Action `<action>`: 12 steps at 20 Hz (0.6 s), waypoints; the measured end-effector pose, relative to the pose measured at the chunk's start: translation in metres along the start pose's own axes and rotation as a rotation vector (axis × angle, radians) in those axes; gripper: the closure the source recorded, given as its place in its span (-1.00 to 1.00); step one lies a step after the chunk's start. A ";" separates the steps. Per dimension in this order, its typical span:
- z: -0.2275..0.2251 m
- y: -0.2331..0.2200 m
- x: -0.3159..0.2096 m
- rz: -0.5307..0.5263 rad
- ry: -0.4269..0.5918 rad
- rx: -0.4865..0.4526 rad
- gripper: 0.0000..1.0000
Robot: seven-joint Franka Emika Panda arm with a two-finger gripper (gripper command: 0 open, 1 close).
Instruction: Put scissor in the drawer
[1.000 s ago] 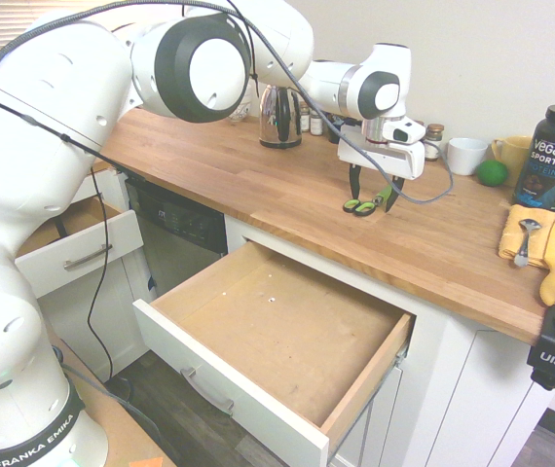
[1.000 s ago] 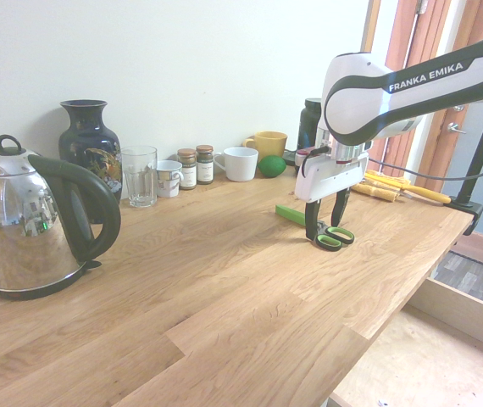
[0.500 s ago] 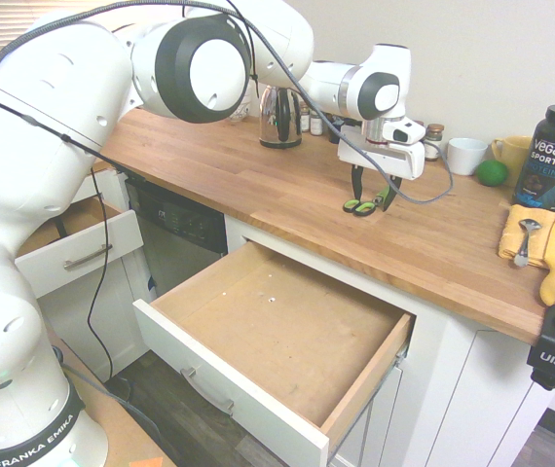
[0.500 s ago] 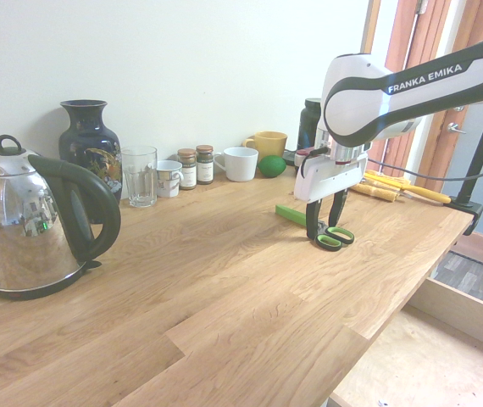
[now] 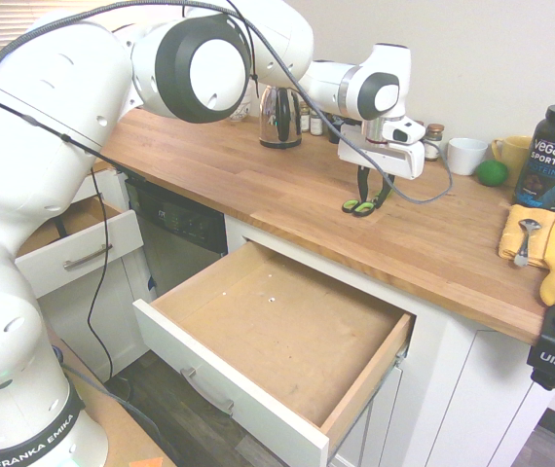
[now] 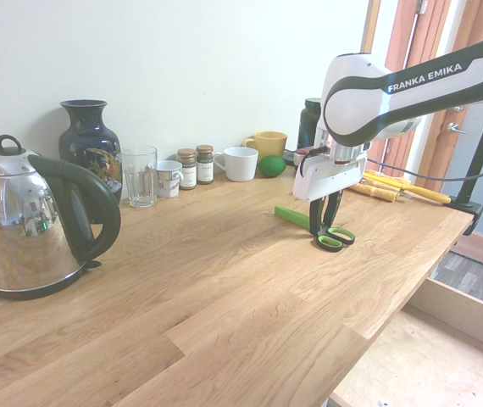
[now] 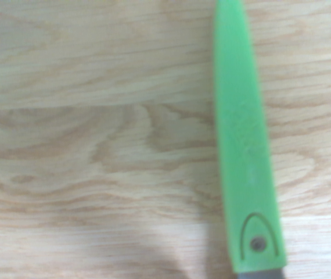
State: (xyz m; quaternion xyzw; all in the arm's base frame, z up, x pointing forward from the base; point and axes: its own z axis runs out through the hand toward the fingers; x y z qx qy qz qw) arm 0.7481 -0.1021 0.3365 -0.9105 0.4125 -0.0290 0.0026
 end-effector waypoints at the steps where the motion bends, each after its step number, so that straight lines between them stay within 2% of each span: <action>1: 0.000 0.000 0.000 0.000 0.000 0.001 1.00; 12: -0.006 -0.005 -0.005 -0.007 -0.001 0.004 1.00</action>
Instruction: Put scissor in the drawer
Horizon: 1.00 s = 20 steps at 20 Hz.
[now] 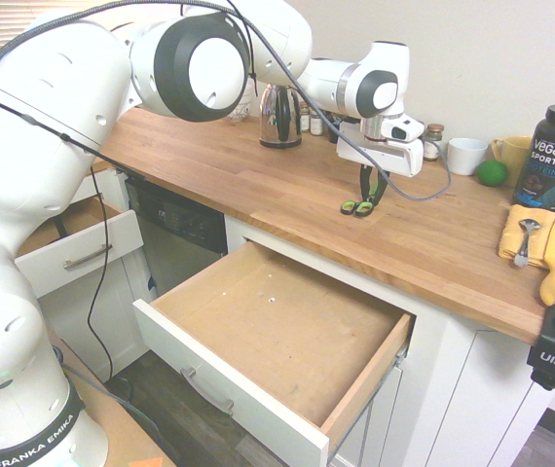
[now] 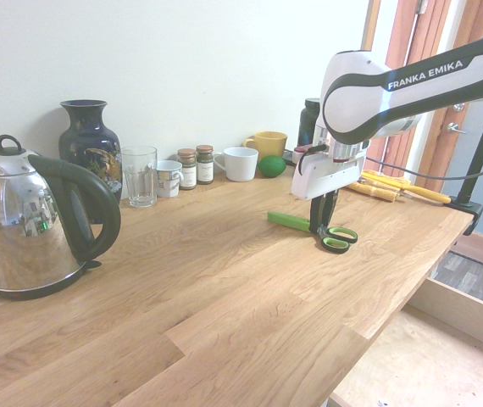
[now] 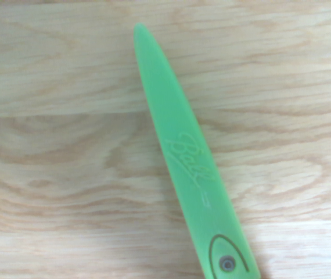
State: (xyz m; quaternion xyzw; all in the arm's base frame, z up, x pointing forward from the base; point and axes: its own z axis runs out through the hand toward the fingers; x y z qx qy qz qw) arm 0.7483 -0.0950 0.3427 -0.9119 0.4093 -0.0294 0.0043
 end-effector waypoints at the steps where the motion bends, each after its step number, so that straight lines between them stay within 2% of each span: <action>1: -0.002 0.000 -0.003 -0.003 -0.010 -0.010 1.00; 4: -0.022 -0.002 -0.013 -0.012 -0.027 -0.035 1.00; 10: -0.075 0.003 -0.029 -0.015 -0.009 -0.022 1.00; 20: -0.111 0.033 -0.065 -0.001 -0.008 -0.036 1.00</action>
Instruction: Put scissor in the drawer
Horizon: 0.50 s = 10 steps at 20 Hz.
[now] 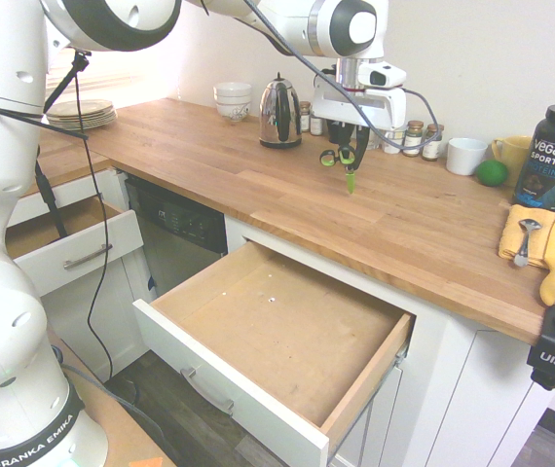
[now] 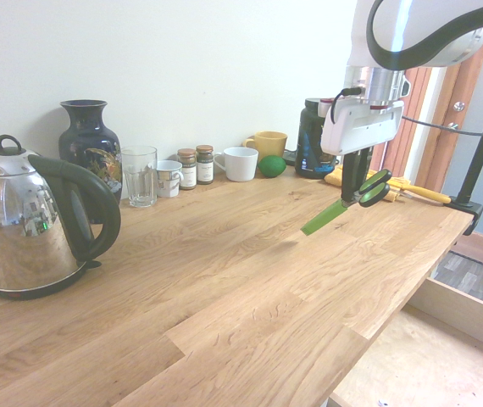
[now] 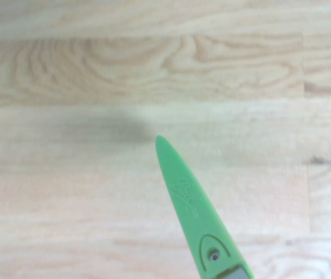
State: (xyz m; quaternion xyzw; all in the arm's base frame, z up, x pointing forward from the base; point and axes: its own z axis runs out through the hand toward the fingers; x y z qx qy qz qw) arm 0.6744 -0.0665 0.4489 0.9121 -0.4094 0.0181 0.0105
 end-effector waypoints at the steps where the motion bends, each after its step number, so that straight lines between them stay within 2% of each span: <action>1: -0.002 0.002 -0.003 0.001 0.001 -0.001 1.00; 10: -0.033 0.049 -0.052 0.003 -0.007 -0.007 1.00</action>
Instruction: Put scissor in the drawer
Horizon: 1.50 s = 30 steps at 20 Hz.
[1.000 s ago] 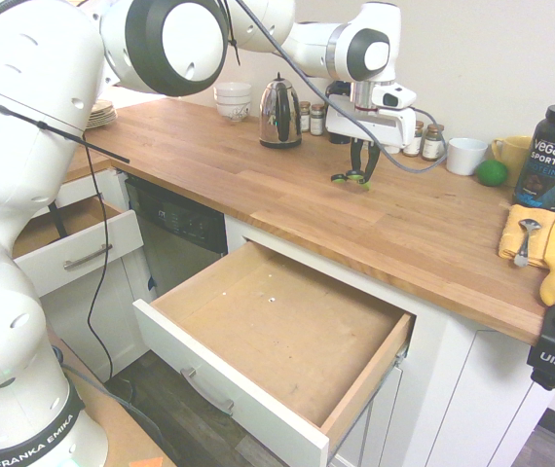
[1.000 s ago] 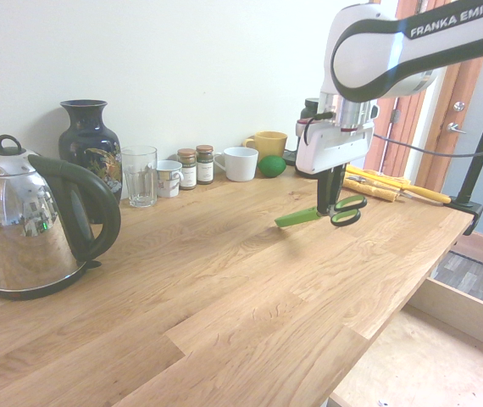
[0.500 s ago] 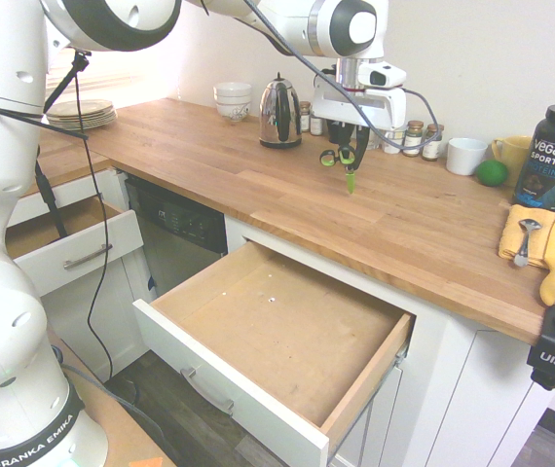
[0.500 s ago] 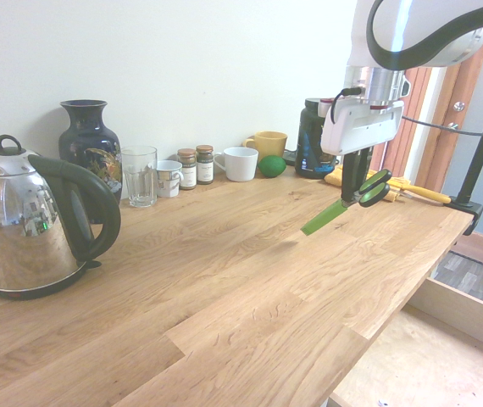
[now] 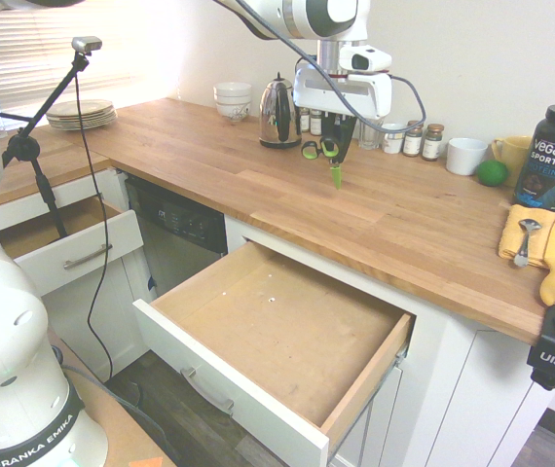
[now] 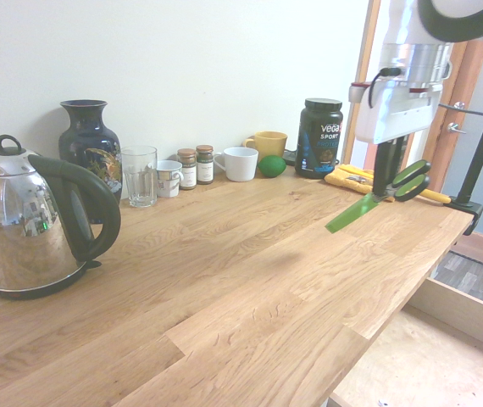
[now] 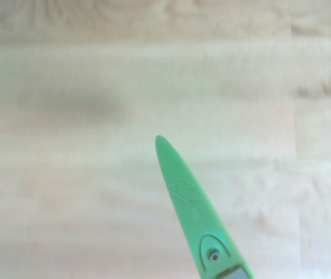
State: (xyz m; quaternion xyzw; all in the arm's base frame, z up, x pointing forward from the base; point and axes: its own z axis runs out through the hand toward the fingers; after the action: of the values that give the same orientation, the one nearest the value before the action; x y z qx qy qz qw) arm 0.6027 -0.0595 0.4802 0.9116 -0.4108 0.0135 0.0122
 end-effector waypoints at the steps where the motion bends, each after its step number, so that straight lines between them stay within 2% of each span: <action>1: -0.002 0.008 -0.008 -0.002 -0.005 0.000 1.00; 8: 0.003 0.068 -0.056 -0.015 -0.029 0.000 1.00; 15: 0.043 0.117 -0.093 -0.017 -0.050 -0.012 1.00; 22: 0.097 0.142 -0.108 -0.009 -0.067 -0.028 1.00; 30: 0.203 0.145 -0.117 -0.023 -0.096 -0.061 1.00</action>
State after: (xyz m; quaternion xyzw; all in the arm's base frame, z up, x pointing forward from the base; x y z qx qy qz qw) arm 0.4194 -0.0750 0.2750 0.9150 -0.4006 -0.0430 0.0205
